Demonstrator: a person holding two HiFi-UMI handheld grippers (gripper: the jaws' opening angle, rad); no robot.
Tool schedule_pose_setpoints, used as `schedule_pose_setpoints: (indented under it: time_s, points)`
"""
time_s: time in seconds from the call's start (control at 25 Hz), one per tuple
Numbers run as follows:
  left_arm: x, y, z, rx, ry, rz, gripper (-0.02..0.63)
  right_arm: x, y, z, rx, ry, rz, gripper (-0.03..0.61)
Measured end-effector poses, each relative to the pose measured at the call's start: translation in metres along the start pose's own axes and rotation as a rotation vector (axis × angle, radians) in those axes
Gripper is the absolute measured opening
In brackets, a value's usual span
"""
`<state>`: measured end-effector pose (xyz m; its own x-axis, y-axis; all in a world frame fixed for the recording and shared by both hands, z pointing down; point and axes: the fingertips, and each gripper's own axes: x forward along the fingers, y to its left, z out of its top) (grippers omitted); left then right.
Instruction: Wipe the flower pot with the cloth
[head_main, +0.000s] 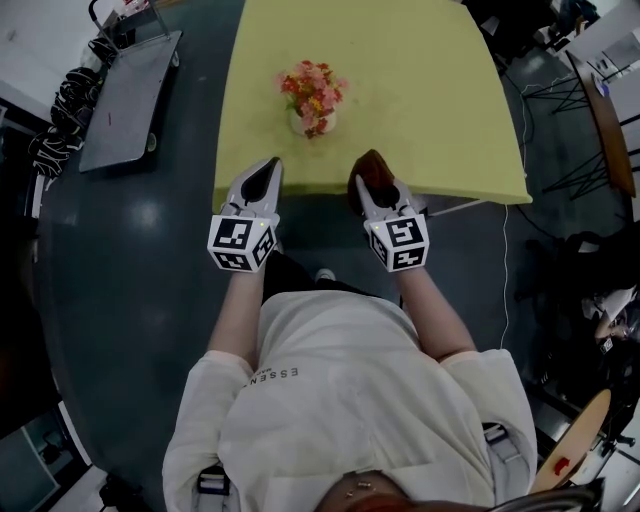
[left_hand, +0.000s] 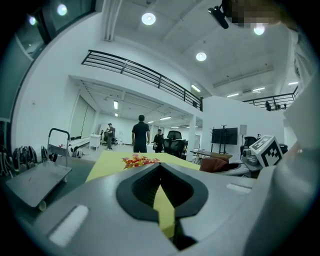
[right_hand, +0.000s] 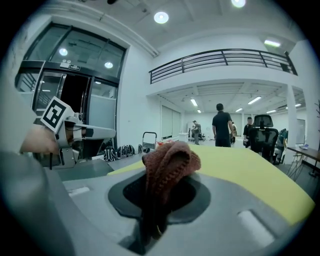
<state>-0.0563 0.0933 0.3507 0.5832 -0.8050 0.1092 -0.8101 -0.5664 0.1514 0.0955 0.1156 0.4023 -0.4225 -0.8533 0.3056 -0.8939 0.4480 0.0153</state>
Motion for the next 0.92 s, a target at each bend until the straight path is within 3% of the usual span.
schedule_pose_setpoints:
  time_s: [0.92]
  points:
    - [-0.0085,0.004,0.0012,0.004,-0.004,0.04,0.015,-0.0059,-0.0074,-0.0036,0.004,0.013,-0.021,0.054]
